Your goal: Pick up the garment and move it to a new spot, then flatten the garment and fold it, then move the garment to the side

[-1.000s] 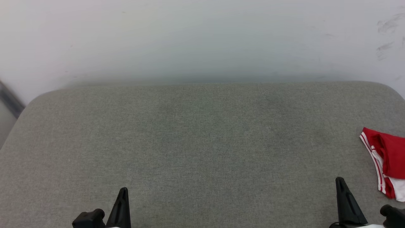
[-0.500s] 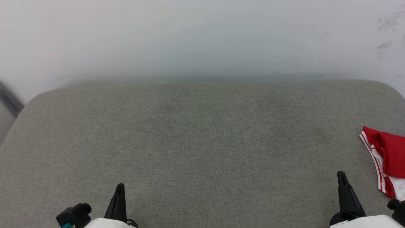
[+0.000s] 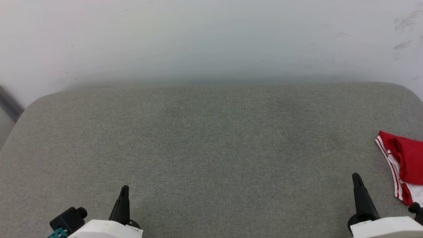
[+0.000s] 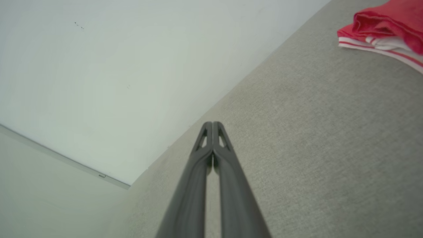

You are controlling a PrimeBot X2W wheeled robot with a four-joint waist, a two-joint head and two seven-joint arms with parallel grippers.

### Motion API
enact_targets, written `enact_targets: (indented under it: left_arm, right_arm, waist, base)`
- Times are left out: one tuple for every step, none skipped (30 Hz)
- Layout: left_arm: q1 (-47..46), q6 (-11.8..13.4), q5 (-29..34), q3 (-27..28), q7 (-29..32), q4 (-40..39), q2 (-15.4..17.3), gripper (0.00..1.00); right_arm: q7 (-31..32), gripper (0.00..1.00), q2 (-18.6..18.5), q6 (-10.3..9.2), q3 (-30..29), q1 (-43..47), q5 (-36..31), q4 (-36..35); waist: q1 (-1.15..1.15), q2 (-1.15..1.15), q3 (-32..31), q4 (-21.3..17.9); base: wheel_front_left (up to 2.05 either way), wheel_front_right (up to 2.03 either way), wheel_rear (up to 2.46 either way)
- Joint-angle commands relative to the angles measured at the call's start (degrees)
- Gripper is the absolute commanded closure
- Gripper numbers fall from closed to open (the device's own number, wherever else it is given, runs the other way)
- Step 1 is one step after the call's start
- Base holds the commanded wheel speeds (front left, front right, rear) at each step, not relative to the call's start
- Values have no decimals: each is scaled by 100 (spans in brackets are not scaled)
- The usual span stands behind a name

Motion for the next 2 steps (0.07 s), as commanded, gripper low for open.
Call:
enact_targets:
  left_arm:
    - [-177, -32, -173, 40, 35, -41, 26, 100]
    - [-185, -45, -254, 49, 51, -32, 27, 100]
  right_arm:
    - [42, 100, -57, 0, -11, -187, 166, -34]
    - [55, 100, -57, 0, -13, -196, 242, -22]
  waist:
    - [0, 0, 2, -1]
    - [0, 0, 4, -2]
  base:
    - [0, 0, 0]
    - [0, 0, 0]
